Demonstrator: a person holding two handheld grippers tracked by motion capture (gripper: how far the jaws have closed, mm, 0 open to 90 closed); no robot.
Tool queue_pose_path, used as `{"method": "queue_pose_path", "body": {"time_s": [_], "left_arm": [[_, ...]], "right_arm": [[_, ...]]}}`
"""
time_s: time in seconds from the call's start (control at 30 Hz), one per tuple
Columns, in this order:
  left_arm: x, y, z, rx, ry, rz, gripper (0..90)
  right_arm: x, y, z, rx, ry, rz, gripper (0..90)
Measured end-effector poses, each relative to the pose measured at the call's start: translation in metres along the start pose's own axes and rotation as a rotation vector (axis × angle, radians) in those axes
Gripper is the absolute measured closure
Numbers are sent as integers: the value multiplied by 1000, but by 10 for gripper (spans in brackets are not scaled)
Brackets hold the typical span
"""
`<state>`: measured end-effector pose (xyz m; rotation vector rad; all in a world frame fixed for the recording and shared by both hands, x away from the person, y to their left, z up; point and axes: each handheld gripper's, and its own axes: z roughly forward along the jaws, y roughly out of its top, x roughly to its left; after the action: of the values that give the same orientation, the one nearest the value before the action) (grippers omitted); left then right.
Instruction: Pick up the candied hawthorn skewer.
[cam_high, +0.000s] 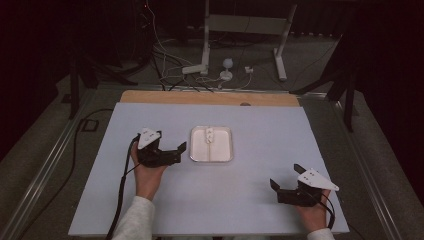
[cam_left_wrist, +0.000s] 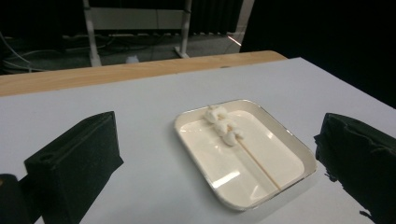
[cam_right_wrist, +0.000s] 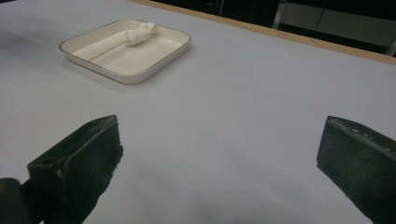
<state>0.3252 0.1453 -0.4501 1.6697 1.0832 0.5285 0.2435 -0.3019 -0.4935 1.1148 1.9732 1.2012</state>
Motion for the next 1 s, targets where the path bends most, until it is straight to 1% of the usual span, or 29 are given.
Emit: {"method": "queue_pose_path", "body": {"time_s": [0.03,0.1,0.13,0.17,0.2,0.23,0.27,0.37,0.5,0.53,0.57,0.67,0.73,0.77,0.87,0.97,1.0], "left_arm": [[-4,0,9,11,-8,2,6],[-8,0,17,23,-9,4,9],[-8,0,17,23,-9,4,11],[-11,0,26,38,-16,1,12],[-13,-1,30,44,-18,1,12],[-14,-1,34,51,-20,0,12],[-14,-1,34,51,-20,0,12],[-19,-5,48,73,-30,-13,12],[-23,-11,61,95,-39,-26,12],[-23,-11,61,95,-39,-26,12],[-26,-14,69,109,-44,-30,12],[-28,-18,76,122,-51,-31,12],[-30,-21,82,131,-55,-40,12],[-32,-23,88,142,-61,-52,13],[-33,-24,92,153,-63,-55,38],[-37,-28,101,189,-74,-54,56],[-37,-28,101,189,-74,-54,62]], "right_arm": [[0,0,0,0,1,0,0],[0,0,0,0,1,-1,0],[0,0,0,0,1,0,0],[0,0,0,0,1,2,0],[0,0,0,0,0,2,0],[0,0,0,0,1,2,0],[0,0,0,0,2,2,0],[0,0,-1,1,2,1,0],[-1,0,0,1,3,3,0],[0,0,0,2,4,3,0],[0,0,0,3,3,2,0],[0,0,0,3,4,-1,0],[0,0,0,3,4,-2,0],[0,0,0,3,4,-2,0],[0,0,0,2,5,-2,0],[0,0,0,3,6,-4,0],[0,0,0,2,6,-3,0]]}}
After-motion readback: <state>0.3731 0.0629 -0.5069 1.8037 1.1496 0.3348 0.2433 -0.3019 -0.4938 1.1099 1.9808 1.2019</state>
